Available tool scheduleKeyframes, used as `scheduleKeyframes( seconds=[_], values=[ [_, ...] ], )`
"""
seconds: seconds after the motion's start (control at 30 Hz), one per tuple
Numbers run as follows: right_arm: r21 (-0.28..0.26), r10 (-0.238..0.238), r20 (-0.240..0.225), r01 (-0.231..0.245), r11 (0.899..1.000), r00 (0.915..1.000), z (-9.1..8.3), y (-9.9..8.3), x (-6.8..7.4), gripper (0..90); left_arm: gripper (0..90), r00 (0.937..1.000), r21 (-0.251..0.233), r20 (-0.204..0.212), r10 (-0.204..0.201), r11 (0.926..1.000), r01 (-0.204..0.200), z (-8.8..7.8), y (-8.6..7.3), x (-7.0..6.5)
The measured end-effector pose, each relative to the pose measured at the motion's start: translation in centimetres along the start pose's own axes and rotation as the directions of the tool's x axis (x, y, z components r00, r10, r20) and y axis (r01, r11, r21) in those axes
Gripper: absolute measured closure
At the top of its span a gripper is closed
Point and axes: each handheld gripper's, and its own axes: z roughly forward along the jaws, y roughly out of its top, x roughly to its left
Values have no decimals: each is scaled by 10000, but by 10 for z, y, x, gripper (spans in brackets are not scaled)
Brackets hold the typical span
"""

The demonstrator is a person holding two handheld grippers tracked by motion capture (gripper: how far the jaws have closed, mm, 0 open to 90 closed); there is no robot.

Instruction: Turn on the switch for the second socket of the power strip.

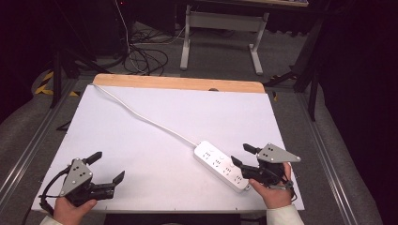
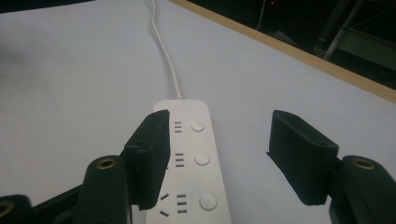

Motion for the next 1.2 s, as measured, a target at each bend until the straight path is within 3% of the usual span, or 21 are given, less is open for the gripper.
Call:
scheduleKeyframes(
  seconds=[0.23,0.5,1.2],
  values=[
    [113,11,-343,-8,9999,9994,6,12,-2,463,66,10000,-7,-24,12,10000,-12,0,0,0],
    [196,-21,-424,30,9998,9991,15,20,-4,480,66,10000,8,-28,16,10000,-16,0,0,0],
    [695,146,-818,-89,9975,9965,55,36,-10,536,66,9999,88,6,100,9999,-100,1,0,0]
  ],
)
